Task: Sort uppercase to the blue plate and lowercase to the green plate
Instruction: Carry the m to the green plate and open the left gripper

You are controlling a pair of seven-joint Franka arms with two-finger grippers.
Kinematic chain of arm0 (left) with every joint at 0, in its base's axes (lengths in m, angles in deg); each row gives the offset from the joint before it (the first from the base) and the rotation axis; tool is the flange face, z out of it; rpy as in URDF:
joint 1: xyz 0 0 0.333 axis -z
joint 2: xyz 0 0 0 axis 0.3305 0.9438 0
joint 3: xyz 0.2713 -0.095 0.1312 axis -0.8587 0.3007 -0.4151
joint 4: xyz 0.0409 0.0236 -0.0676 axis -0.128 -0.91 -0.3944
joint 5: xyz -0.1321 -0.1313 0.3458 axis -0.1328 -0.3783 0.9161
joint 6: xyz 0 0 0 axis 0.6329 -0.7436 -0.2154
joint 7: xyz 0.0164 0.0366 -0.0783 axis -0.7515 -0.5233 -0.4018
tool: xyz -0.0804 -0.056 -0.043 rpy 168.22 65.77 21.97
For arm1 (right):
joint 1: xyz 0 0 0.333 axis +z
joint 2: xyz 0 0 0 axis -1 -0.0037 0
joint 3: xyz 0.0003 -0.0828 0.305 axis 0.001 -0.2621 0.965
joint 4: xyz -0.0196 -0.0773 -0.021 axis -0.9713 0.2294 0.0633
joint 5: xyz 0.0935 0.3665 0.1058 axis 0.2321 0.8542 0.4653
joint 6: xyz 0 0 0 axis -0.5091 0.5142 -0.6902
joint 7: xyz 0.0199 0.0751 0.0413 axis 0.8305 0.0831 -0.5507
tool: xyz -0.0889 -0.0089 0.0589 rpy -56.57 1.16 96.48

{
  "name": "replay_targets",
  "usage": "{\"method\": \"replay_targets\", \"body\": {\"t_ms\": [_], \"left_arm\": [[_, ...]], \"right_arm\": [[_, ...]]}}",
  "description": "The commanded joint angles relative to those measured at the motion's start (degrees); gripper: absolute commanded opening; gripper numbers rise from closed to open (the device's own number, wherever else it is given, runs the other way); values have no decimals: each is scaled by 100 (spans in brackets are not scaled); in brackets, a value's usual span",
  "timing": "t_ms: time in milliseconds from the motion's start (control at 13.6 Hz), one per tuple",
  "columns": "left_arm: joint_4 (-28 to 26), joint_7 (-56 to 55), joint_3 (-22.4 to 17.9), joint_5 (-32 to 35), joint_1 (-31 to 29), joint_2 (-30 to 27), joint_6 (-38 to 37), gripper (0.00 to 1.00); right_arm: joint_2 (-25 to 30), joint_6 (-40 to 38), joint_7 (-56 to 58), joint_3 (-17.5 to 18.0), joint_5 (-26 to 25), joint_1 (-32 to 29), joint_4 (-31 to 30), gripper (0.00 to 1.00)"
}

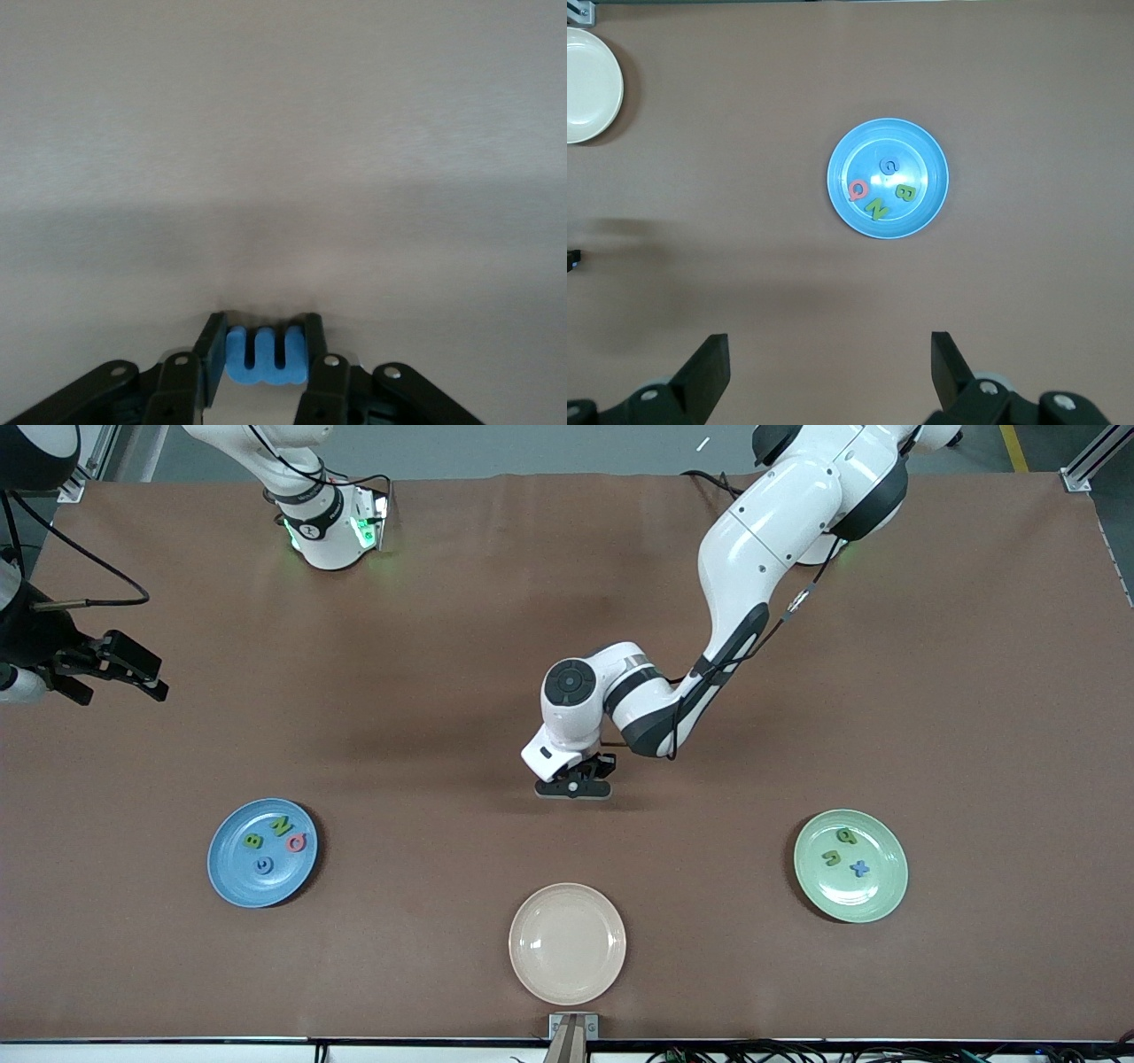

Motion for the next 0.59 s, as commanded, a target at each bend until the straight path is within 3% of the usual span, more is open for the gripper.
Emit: {"method": "replay_targets", "body": {"t_ms": [0, 516], "left_arm": [[-27, -37, -44, 80, -213, -350, -345, 3], [-18, 638, -71, 203, -1503, -957, -820, 3]], "right_arm": [[156, 28, -31, 101, -168, -118, -18, 100], [103, -359, -23, 101, -212, -277, 379, 100]]}}
